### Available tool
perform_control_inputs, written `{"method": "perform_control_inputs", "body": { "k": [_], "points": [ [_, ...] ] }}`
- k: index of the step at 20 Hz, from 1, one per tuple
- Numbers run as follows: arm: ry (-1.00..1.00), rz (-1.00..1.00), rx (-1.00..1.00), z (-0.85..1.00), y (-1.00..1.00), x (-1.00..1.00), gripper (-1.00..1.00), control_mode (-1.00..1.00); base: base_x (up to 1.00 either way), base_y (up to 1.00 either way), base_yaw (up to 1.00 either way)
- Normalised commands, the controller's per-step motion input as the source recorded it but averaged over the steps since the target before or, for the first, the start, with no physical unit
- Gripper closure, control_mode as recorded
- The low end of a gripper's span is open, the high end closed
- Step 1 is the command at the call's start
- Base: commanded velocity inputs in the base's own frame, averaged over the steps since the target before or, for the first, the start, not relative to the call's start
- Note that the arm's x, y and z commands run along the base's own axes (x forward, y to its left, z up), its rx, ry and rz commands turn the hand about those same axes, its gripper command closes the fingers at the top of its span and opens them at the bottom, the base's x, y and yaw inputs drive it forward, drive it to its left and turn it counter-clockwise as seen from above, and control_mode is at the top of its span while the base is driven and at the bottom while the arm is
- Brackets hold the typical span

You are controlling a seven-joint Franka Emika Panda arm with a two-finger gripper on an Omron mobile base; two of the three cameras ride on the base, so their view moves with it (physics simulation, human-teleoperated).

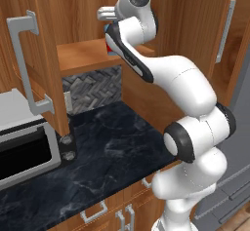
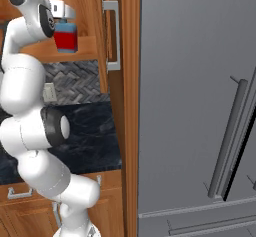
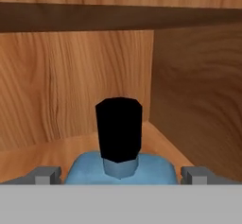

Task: Open the cabinet directly in front. Then move the liquor and the mug to the dining counter with the jar on it.

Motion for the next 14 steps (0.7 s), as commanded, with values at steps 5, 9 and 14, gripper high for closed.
{"method": "perform_control_inputs", "body": {
  "k": [5,9,14],
  "points": [
    [0.0,0.0,0.0,-0.01,0.06,0.26,-1.0,-1.0,0.0,0.0,0.0],
    [0.0,0.0,0.0,0.0,0.0,0.18,-1.0,-1.0,0.0,0.0,0.0],
    [0.0,0.0,0.0,0.0,0.0,0.16,-1.0,-1.0,0.0,0.0,0.0]
  ]
}}
